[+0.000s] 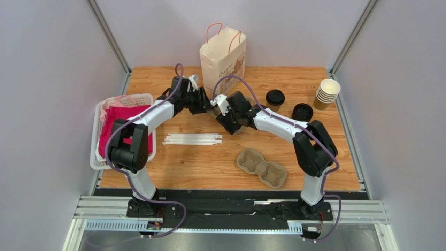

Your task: Pack the takeout coffee

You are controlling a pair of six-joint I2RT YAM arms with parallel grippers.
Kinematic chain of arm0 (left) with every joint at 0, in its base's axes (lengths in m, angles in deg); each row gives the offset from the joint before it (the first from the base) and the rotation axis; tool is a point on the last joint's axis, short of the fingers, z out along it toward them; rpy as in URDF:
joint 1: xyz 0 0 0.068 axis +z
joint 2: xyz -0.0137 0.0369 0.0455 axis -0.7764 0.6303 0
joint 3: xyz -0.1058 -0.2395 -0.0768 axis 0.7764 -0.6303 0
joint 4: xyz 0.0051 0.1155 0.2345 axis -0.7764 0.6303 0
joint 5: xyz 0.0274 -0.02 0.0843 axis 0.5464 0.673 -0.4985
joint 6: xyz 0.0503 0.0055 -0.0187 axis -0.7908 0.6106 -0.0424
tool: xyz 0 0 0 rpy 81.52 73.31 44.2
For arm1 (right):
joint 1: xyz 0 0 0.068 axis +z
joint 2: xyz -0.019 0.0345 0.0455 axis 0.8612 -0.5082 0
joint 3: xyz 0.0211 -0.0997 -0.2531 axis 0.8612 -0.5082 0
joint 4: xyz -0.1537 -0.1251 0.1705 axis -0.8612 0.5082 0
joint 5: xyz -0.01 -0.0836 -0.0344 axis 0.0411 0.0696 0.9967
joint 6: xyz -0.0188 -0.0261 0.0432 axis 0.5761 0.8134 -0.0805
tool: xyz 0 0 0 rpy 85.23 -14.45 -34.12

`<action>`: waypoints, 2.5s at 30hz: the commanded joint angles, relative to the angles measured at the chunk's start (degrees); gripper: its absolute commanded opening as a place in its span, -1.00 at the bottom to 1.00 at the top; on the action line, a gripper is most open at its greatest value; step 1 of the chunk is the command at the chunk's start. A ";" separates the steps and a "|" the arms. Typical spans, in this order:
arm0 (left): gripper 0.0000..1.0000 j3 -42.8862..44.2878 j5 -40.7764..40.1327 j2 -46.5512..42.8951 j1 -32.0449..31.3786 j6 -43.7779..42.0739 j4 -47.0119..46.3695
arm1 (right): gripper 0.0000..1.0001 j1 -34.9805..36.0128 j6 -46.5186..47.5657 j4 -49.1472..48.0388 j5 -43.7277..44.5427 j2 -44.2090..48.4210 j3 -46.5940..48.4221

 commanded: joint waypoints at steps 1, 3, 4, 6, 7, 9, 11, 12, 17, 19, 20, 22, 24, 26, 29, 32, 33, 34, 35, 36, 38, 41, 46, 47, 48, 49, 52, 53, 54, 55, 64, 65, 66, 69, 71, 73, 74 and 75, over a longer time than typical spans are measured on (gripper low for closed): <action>0.09 0.37 0.80 0.39 0.38 0.85 -1.75 | 0.12 0.00 0.34 -3.73 -0.56 -1.03 1.30; 0.09 0.37 0.89 0.48 0.38 1.03 -1.75 | 0.15 -0.08 0.16 -3.55 -1.09 -0.95 0.52; 0.09 0.37 0.98 0.48 0.38 1.03 -1.75 | 0.17 0.00 -0.10 -3.55 -1.70 -0.86 0.25; 0.09 0.37 0.98 0.39 0.38 0.94 -1.67 | 0.23 0.18 -0.36 -3.81 -2.05 -0.16 -0.19; 0.09 0.37 1.07 0.57 0.38 0.94 -1.84 | 0.24 0.27 -0.45 -3.99 -2.23 0.02 -0.63; 0.09 0.54 1.07 0.66 0.47 0.94 -1.58 | 0.24 0.53 -0.28 -4.43 -1.79 -0.33 -0.81; 0.09 0.54 1.15 0.66 0.47 1.03 -1.58 | 0.20 0.79 0.25 -4.43 -0.48 -1.03 -0.54; 0.09 0.54 1.24 0.66 0.56 1.03 -1.66 | 0.18 0.79 0.42 -4.61 -0.12 -1.82 -0.54; 0.08 0.45 1.68 -0.39 1.08 0.85 -0.96 | -0.23 0.79 1.13 -4.26 1.28 -2.44 -0.90; 0.08 0.28 2.56 -1.80 1.61 0.77 -0.09 | -0.42 0.79 1.56 -3.64 1.81 -1.57 -0.90; 0.08 0.10 2.82 -2.50 1.79 0.68 0.18 | -0.64 0.79 2.18 -2.86 2.07 -1.04 -0.81; 0.08 -0.07 4.23 -5.13 2.05 0.33 1.06 | -0.89 0.79 3.41 -1.89 2.86 0.62 -0.55; 0.08 -0.51 5.71 -8.64 2.58 -0.37 1.84 | -1.00 0.79 5.60 -0.13 3.39 2.12 0.24; 0.08 -0.60 6.77 -11.11 3.54 -1.08 2.90 | -1.00 0.62 6.92 1.88 3.92 4.58 0.95; 0.08 -0.77 8.62 -16.64 5.82 -2.39 5.10 | -1.00 0.27 10.61 5.22 3.83 8.09 3.14; 0.08 -0.87 10.56 -21.57 7.93 -4.50 7.29 | -1.00 0.00 16.76 7.43 3.75 11.26 4.20; 0.08 -0.78 11.08 -23.67 9.16 -6.07 8.87 | -1.00 -0.08 18.60 7.87 3.66 11.79 4.20; 0.08 -0.60 11.17 -24.47 9.78 -6.96 9.93 | -1.00 -0.26 22.97 8.31 3.66 12.14 4.38; 0.08 -0.60 11.43 -25.26 10.39 -7.66 10.89 | -1.00 -0.35 25.01 8.84 3.66 12.41 4.38; 0.08 -0.69 12.05 -26.66 11.44 -8.63 12.30 | -1.00 -0.61 27.47 9.01 3.48 12.50 4.38; 0.08 -1.39 12.40 -27.81 12.51 -9.34 13.62 | -1.00 -1.40 33.63 9.89 3.05 12.06 4.99; 0.08 -2.79 13.02 -30.01 13.91 -9.34 14.06 | -1.00 -2.19 40.47 11.47 3.83 9.78 7.27; 0.09 -3.50 13.20 -31.42 14.71 -9.25 15.30 | -1.00 -4.48 49.11 11.56 6.12 3.63 11.14; 0.09 -3.59 13.20 -31.51 14.79 -9.17 15.30 | -1.00 -4.83 50.33 11.74 6.21 2.67 13.06; 0.09 -3.59 13.11 -31.60 14.88 -9.08 15.21 | -1.00 -5.27 50.69 11.74 6.29 1.70 14.04; 0.09 -3.68 13.19 -31.60 14.88 -8.99 15.21 | -1.00 -5.36 50.96 11.83 6.56 -0.40 15.00; 0.09 -3.94 13.02 -31.60 15.15 -8.64 15.21 | -1.00 -5.53 51.58 12.36 7.26 -3.66 18.08; 0.09 -4.03 13.02 -31.60 15.23 -8.64 15.30 | -1.00 -5.53 51.58 12.36 7.35 -4.37 18.52; 0.10 -4.12 12.93 -31.51 15.32 -8.73 15.30 | -1.00 -5.53 51.66 12.44 7.87 -5.07 19.40; 0.10 -4.12 12.84 -31.51 15.41 -8.64 15.30 | -1.00 -5.53 51.58 12.70 7.88 -5.69 19.76; 0.10 -4.82 13.28 -30.63 16.02 -8.20 15.21 | -0.78 -5.53 49.30 13.15 10.07 -10.17 21.60; 0.10 -4.82 13.28 -30.63 16.03 -8.11 15.38 | -0.67 -5.53 49.29 13.15 10.42 -10.44 21.60; 0.10 -4.82 13.46 -30.28 16.11 -8.02 15.39 | -0.50 -5.62 49.29 13.06 11.30 -10.53 21.52; 0.10 -4.82 13.98 -29.93 16.29 -7.76 15.56 | -0.06 -5.36 48.50 13.67 11.57 -10.00 22.04; 0.10 -4.73 14.07 -29.84 16.38 -7.76 15.83 | 0.02 -5.10 47.54 15.43 11.48 -8.77 23.18; 0.10 -4.73 14.25 -29.84 16.47 -7.76 15.91 | 0.21 -4.83 46.57 17.79 11.66 -7.29 24.24; 0.10 -4.64 14.34 -30.19 16.55 -7.76 15.83 | 0.27 -4.74 45.87 18.76 11.57 -6.49 24.85; 0.10 -4.64 14.34 -30.37 16.55 -7.85 15.91 | 0.32 -4.57 43.95 19.99 10.79 -5.61 26.77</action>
